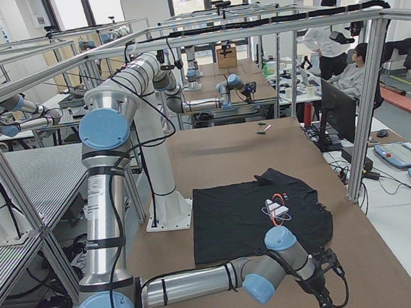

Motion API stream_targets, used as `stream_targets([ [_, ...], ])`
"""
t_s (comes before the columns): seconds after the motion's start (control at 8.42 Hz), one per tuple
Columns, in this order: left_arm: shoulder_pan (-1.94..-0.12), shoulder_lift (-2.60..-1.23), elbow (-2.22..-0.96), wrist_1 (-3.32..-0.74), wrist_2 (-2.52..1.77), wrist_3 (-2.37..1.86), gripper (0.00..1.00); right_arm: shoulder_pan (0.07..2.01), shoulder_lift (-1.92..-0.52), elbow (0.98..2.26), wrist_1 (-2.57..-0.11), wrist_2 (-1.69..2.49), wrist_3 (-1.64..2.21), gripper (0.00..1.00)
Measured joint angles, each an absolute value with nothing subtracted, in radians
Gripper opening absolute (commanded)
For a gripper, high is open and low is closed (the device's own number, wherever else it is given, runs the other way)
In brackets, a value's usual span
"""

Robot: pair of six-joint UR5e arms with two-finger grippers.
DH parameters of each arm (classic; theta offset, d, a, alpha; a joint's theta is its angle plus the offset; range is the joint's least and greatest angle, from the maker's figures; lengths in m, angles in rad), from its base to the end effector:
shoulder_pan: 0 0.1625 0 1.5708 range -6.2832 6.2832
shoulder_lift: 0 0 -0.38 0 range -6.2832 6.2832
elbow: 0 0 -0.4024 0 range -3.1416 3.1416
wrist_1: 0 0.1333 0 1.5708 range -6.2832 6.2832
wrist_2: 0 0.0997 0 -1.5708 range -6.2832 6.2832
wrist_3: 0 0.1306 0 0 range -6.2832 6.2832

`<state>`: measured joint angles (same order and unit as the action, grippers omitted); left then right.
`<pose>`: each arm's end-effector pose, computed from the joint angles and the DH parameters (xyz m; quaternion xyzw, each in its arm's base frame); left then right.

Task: Fold clothes
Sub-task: 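Move the right gripper toward the shirt shoulder nearest it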

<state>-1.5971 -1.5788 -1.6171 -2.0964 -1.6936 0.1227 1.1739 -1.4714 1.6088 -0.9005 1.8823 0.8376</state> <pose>-0.1320 -0.5560 0.5744 0.2890 0.0374 0.0636 0.9545 -0.1440 -0.5849 0.4994 0.2340 -0.3410 0.1391 0.8998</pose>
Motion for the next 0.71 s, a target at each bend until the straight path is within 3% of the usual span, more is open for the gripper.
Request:
stream_targets([
  [0.71, -1.597, -1.576, -1.622, -2.098, -1.695, 0.121, 1.00, 1.012, -1.338, 1.423, -0.697, 1.879, 1.197, 0.94],
])
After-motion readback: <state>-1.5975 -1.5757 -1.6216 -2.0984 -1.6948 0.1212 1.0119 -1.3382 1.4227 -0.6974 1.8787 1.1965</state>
